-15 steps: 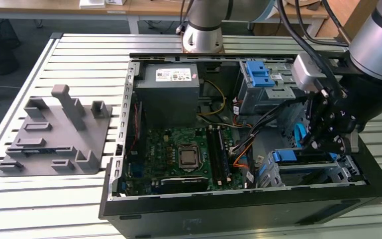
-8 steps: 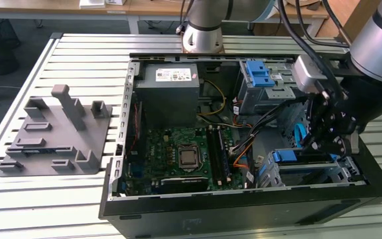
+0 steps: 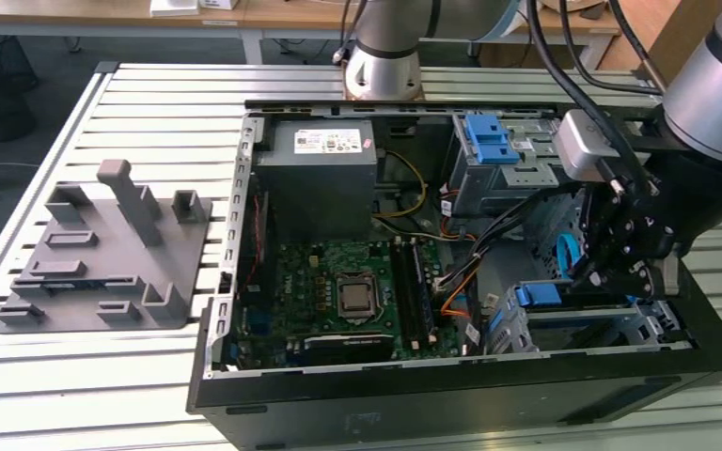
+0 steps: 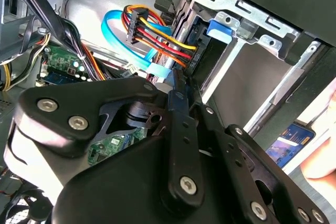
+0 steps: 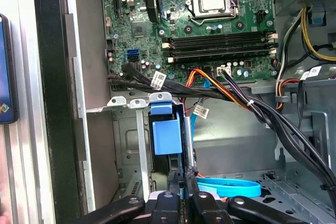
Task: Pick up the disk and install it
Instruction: 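Insert the second disk wire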
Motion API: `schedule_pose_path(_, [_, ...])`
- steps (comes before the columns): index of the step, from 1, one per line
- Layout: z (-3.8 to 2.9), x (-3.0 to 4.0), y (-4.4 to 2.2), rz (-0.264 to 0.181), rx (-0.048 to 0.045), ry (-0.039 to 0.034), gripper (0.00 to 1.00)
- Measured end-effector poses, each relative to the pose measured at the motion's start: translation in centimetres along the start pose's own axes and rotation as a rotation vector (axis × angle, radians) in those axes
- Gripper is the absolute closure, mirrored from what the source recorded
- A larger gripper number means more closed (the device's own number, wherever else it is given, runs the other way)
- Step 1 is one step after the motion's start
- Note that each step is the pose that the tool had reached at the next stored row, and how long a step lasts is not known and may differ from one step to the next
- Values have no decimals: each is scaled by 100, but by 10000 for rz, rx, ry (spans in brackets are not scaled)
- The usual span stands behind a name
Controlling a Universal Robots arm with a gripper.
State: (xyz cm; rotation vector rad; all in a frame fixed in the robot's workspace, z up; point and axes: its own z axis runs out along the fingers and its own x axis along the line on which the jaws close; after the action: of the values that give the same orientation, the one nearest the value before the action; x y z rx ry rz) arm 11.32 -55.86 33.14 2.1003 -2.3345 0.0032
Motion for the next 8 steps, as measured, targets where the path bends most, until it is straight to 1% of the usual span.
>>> schedule_pose_path(7, [1,0,-1,-1,1,0,83])
schedule_pose_path(8, [-1,1,-1,-1,0,-1,76])
